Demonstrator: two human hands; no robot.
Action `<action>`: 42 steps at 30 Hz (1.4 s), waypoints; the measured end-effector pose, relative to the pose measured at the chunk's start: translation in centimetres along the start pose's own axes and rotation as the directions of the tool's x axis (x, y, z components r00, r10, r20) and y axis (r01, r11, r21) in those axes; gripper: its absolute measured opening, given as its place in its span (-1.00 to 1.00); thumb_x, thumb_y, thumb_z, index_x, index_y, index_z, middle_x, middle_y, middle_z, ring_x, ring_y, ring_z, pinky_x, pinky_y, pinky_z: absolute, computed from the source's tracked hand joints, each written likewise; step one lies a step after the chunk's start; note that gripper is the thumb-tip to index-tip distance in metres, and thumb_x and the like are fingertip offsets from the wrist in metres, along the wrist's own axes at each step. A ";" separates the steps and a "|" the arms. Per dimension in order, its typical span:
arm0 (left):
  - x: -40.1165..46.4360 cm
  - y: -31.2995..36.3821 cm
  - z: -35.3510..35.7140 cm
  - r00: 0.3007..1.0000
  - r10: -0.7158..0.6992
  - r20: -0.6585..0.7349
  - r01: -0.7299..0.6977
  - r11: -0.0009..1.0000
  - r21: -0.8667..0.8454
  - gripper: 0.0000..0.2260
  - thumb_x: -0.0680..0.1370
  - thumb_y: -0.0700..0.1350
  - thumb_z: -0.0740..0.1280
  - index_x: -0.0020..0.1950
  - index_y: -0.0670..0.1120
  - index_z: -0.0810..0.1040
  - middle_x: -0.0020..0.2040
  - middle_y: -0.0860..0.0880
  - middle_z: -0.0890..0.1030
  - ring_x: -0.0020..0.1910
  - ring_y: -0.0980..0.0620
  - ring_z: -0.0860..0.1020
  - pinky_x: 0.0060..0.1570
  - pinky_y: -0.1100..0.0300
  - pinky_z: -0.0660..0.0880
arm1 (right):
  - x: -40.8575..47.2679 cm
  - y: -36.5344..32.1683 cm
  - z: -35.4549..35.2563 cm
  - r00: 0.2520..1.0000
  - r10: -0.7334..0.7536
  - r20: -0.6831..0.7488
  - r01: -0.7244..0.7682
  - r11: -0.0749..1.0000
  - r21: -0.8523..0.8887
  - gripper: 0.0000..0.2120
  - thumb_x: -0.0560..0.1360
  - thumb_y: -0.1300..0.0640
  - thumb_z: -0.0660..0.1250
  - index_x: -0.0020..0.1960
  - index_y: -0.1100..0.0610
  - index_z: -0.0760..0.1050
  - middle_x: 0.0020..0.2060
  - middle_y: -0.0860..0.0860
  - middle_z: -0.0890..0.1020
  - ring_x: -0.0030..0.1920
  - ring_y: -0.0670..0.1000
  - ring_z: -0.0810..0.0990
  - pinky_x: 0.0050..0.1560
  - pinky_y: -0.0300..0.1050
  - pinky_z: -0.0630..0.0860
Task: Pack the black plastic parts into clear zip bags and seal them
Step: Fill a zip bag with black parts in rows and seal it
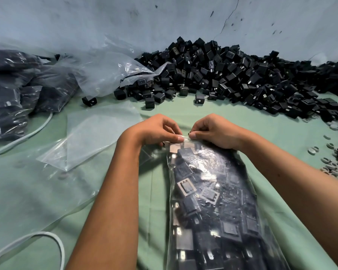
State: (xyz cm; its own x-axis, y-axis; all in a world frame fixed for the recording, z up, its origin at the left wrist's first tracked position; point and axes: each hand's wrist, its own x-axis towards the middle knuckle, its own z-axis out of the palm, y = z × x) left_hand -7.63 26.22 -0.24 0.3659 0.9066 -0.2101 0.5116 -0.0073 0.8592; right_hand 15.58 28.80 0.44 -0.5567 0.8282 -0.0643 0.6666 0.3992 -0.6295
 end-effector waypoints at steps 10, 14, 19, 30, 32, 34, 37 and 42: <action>0.1 0.7 1.0 0.999 0.037 0.024 -0.038 0.998 0.051 -0.86 0.59 -0.14 0.44 -0.14 -0.14 0.68 -0.31 -0.08 0.56 -0.32 0.02 0.47 -0.25 0.16 0.43 | 0.2 -0.3 -0.3 0.999 -0.019 0.026 0.019 1.000 -0.019 -0.81 0.58 0.02 0.46 -0.18 0.05 0.65 -0.39 -0.06 0.63 -0.40 -0.18 0.44 -0.30 -0.23 0.41; 0.0 0.9 1.0 0.999 0.023 0.041 -0.026 0.998 0.060 -0.82 0.59 -0.09 0.44 -0.12 -0.20 0.67 -0.33 -0.10 0.53 -0.37 0.02 0.46 -0.32 0.18 0.42 | 0.0 -0.9 -0.5 0.989 -0.003 0.147 0.004 1.000 -0.005 -0.74 0.59 -0.11 0.42 -0.25 -0.05 0.65 -0.48 -0.18 0.51 -0.45 -0.21 0.38 -0.37 -0.36 0.33; -0.3 0.8 0.5 1.000 -0.003 -0.002 0.003 1.000 0.010 -0.90 0.57 -0.18 0.47 -0.10 -0.20 0.67 -0.28 -0.10 0.62 -0.32 0.01 0.51 -0.25 0.16 0.48 | 0.2 -1.4 -0.5 0.992 -0.004 0.127 0.012 0.998 -0.060 -0.79 0.58 -0.05 0.45 -0.23 -0.06 0.65 -0.43 -0.22 0.61 -0.42 -0.26 0.47 -0.34 -0.38 0.37; -1.2 0.3 -0.6 1.000 -0.013 0.005 0.013 1.000 -0.004 -0.91 0.58 -0.24 0.44 -0.10 -0.24 0.63 -0.38 -0.08 0.59 -0.52 0.13 0.46 -0.48 0.30 0.41 | 1.0 -2.1 0.6 0.992 -0.037 0.118 0.025 0.994 0.105 -0.88 0.56 0.03 0.49 -0.11 0.05 0.69 -0.43 -0.15 0.56 -0.42 -0.19 0.44 -0.39 -0.37 0.34; -1.4 0.2 -0.7 1.000 -0.014 -0.002 0.014 1.000 -0.012 -0.92 0.56 -0.23 0.46 -0.10 -0.23 0.64 -0.37 -0.08 0.58 -0.52 0.14 0.46 -0.49 0.31 0.41 | 1.2 -2.2 0.8 0.992 -0.037 0.121 0.024 0.993 0.113 -0.88 0.56 0.05 0.49 -0.13 0.05 0.68 -0.46 -0.16 0.57 -0.46 -0.22 0.43 -0.42 -0.40 0.33; -1.5 0.0 -1.0 0.999 -0.031 -0.027 0.030 0.999 -0.041 -0.92 0.53 -0.22 0.50 -0.12 -0.22 0.66 -0.40 -0.05 0.59 -0.49 0.13 0.47 -0.48 0.30 0.43 | 1.2 -2.2 0.7 0.992 -0.027 0.126 0.013 0.994 0.106 -0.87 0.57 0.05 0.47 -0.13 0.06 0.68 -0.46 -0.15 0.58 -0.48 -0.23 0.44 -0.44 -0.41 0.33; -1.9 -0.6 -1.7 0.995 -0.086 -0.049 0.081 0.993 -0.091 -0.92 0.52 -0.24 0.51 -0.14 -0.22 0.66 -0.39 -0.04 0.61 -0.42 0.06 0.51 -0.44 0.25 0.49 | 1.3 -2.1 0.7 0.990 -0.002 0.144 -0.013 0.995 0.103 -0.86 0.57 0.06 0.46 -0.13 0.09 0.67 -0.45 -0.14 0.60 -0.47 -0.23 0.46 -0.44 -0.40 0.35; -2.1 -0.9 -2.0 0.998 -0.036 -0.044 0.032 0.996 -0.085 -0.93 0.52 -0.29 0.49 -0.10 -0.30 0.66 -0.36 -0.09 0.61 -0.33 -0.03 0.49 -0.34 0.23 0.47 | 1.3 -2.5 1.4 0.994 0.000 0.111 -0.016 0.989 0.148 -0.86 0.55 0.03 0.49 -0.16 0.04 0.68 -0.43 -0.15 0.60 -0.43 -0.20 0.47 -0.38 -0.37 0.38</action>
State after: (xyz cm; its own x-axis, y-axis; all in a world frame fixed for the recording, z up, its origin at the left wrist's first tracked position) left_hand -10.42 25.11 0.31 0.3126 0.9242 -0.2196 0.4551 0.0572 0.8886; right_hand 12.46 28.35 0.82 -0.6085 0.7793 -0.1499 0.5948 0.3228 -0.7363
